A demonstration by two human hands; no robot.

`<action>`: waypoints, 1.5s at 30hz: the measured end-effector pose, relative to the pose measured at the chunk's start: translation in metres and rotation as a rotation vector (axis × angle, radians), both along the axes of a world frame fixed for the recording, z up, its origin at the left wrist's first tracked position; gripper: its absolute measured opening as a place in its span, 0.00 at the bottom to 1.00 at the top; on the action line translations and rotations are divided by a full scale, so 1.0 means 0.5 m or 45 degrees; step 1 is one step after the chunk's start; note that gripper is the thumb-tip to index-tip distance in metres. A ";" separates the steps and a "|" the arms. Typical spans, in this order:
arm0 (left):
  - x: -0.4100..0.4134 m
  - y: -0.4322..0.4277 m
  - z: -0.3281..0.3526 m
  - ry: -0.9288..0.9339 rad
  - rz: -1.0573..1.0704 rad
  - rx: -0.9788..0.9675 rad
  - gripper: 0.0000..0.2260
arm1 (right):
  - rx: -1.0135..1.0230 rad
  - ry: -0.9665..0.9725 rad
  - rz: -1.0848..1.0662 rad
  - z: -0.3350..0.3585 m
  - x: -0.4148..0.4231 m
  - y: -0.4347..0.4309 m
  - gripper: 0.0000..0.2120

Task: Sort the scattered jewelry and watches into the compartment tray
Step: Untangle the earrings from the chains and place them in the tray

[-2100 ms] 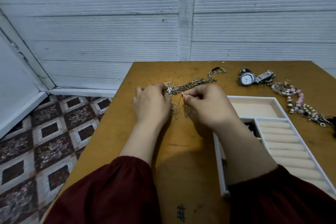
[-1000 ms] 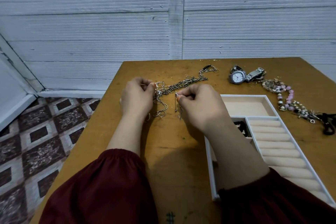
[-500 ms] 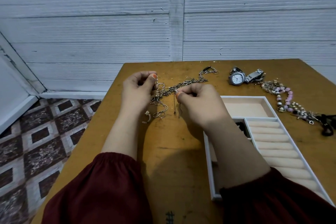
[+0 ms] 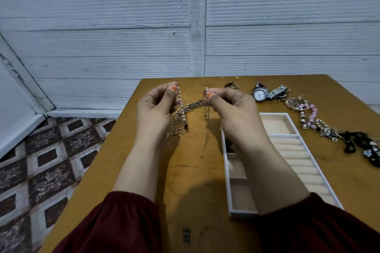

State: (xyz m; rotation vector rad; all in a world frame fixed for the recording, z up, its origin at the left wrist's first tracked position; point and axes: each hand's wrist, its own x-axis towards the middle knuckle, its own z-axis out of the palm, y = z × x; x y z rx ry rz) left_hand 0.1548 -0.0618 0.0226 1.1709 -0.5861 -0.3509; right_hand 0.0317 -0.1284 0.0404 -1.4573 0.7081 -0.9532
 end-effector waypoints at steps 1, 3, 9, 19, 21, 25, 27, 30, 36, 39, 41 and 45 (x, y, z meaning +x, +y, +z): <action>-0.007 0.004 0.005 -0.003 -0.007 -0.004 0.04 | 0.007 -0.022 0.003 0.002 -0.008 0.003 0.05; -0.023 0.012 0.012 -0.016 -0.021 -0.007 0.04 | 0.013 -0.061 0.000 0.008 -0.023 0.009 0.03; -0.077 0.030 0.023 0.061 -0.041 -0.059 0.04 | 0.018 -0.114 -0.031 0.039 -0.081 0.020 0.03; -0.170 0.030 0.033 0.339 -0.136 -0.218 0.03 | -0.036 -0.151 -0.026 0.058 -0.188 0.022 0.04; -0.186 0.027 0.038 0.370 -0.168 -0.244 0.03 | -0.035 -0.165 -0.028 0.053 -0.206 0.022 0.04; -0.218 0.019 0.044 0.403 -0.233 -0.261 0.04 | -0.026 -0.219 -0.044 0.042 -0.235 0.024 0.05; -0.232 0.015 0.045 0.417 -0.261 -0.255 0.04 | -0.027 -0.240 -0.062 0.036 -0.243 0.024 0.05; -0.247 0.009 0.039 0.423 -0.270 -0.227 0.04 | -0.016 -0.241 -0.092 0.028 -0.252 0.021 0.06; -0.263 0.006 0.030 0.442 -0.289 -0.157 0.04 | 0.004 -0.266 -0.130 0.024 -0.260 0.015 0.06; -0.268 0.007 0.020 0.399 -0.300 -0.096 0.04 | 0.032 -0.297 -0.140 0.025 -0.264 0.013 0.05; -0.268 0.009 0.011 0.384 -0.313 -0.062 0.03 | 0.030 -0.303 -0.139 0.026 -0.266 0.012 0.05; -0.263 0.014 -0.002 0.345 -0.316 0.002 0.04 | 0.016 -0.300 -0.137 0.026 -0.268 0.011 0.05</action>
